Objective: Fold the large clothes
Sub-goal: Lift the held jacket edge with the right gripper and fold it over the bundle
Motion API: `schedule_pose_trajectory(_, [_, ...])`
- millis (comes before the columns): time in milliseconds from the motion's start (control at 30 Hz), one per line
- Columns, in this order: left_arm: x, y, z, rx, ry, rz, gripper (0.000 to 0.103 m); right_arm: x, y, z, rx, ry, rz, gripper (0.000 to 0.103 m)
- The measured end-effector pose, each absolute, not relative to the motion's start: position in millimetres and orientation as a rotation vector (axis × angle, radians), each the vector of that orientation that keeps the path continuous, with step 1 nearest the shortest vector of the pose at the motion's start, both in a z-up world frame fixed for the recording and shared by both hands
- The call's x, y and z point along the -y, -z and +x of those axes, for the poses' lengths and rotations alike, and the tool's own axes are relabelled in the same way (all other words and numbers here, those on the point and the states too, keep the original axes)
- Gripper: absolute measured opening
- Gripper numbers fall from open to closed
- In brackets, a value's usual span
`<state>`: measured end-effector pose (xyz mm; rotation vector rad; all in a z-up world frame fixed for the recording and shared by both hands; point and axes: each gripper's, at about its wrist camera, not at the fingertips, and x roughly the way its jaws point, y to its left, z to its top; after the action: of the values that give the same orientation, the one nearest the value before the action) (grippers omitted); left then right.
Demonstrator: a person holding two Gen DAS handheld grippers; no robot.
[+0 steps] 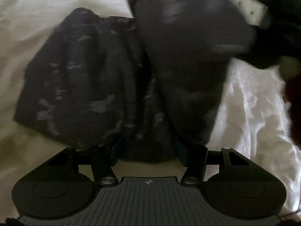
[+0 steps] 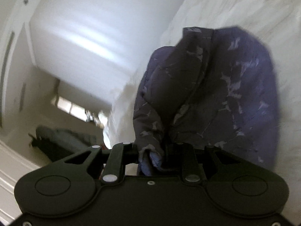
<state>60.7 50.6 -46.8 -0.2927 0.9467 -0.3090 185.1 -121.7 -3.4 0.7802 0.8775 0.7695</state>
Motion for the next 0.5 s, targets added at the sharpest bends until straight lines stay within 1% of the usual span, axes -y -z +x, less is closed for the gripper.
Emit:
schedule_pose_trajectory(233, [-77.0, 42.1, 42.1, -0.985, 0.264, -0.311, 0.057, 63.9, 43.0, 209.2, -1.031, -0.801, 0.73, 0.038])
schedule_pose_trajectory(367, [-79.8, 37.9, 35.5, -0.993, 0.283, -0.322, 0.057, 53.3, 48.4, 205.7, -1.097, -0.836, 0.67, 0.04])
schedule_pose_trajectory(400, [-77.6, 36.0, 34.7, -0.992, 0.29, -0.31, 0.057, 50.7, 48.9, 204.9, -1.11, -0.854, 0.651, 0.043])
schedule_pose_trajectory(433, [-75.2, 33.3, 32.4, -0.989, 0.299, -0.292, 0.057, 51.6, 46.7, 203.9, -1.118, -0.879, 0.641, 0.05])
schedule_pose_trajectory(467, [-71.4, 29.9, 29.9, -0.985, 0.312, -0.27, 0.057, 50.6, 44.4, 203.4, -1.119, -0.914, 0.645, 0.055])
schedule_pose_trajectory(500, [-68.7, 26.3, 27.0, -0.978, 0.331, -0.251, 0.057, 51.7, 38.4, 203.8, -1.108, -0.95, 0.664, 0.067])
